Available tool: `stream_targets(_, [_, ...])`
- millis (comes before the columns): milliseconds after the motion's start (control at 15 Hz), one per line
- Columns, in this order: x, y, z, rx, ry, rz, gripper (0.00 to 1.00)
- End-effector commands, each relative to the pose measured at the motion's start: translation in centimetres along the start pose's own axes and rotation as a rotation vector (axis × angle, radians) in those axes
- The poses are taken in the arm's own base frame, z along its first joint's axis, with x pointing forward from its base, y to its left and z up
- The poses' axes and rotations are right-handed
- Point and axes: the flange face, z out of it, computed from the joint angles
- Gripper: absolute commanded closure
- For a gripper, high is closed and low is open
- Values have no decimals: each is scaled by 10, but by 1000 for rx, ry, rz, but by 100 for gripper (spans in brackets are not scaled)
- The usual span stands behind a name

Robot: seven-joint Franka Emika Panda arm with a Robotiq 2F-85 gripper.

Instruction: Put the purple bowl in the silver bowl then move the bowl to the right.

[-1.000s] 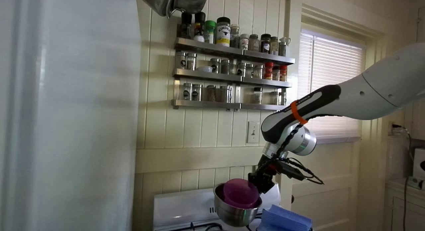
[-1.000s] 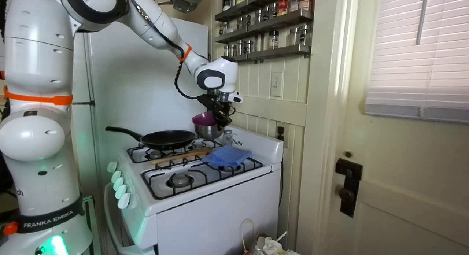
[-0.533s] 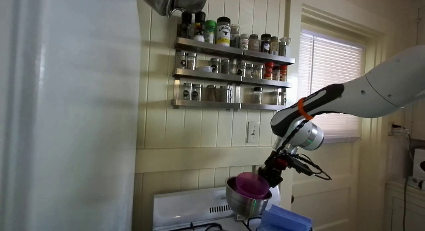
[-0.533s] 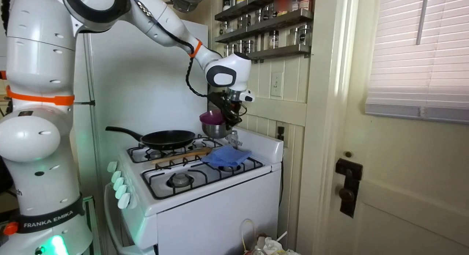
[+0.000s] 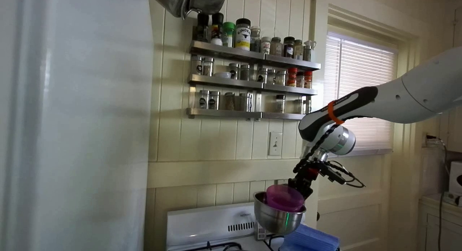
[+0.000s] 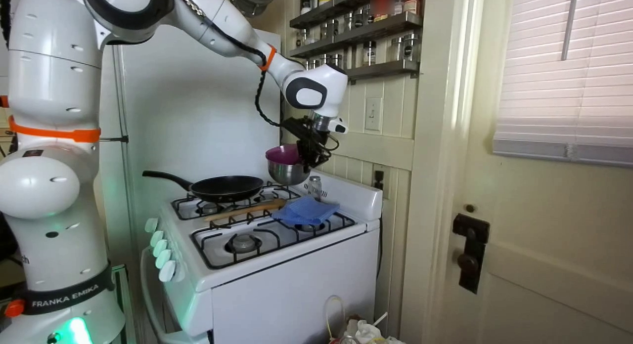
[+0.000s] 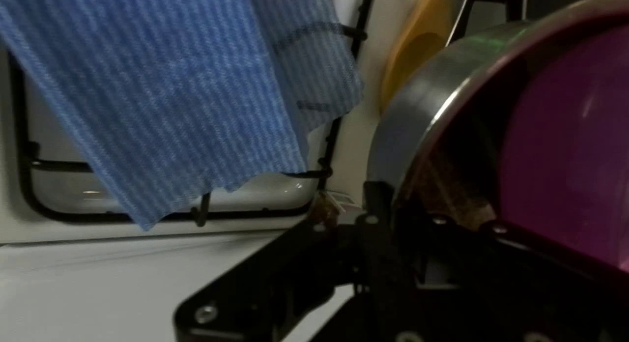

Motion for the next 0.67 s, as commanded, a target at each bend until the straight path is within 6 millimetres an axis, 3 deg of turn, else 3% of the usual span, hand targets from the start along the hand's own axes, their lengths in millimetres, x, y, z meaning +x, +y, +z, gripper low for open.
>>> stream_targets(0, [-6,22,-31,-40,-15,4,98])
stream_targets(267, [-10,51,-40,-81,-4,28,98])
stream_targets(600, [-9,81,-24,-60,35,97,98])
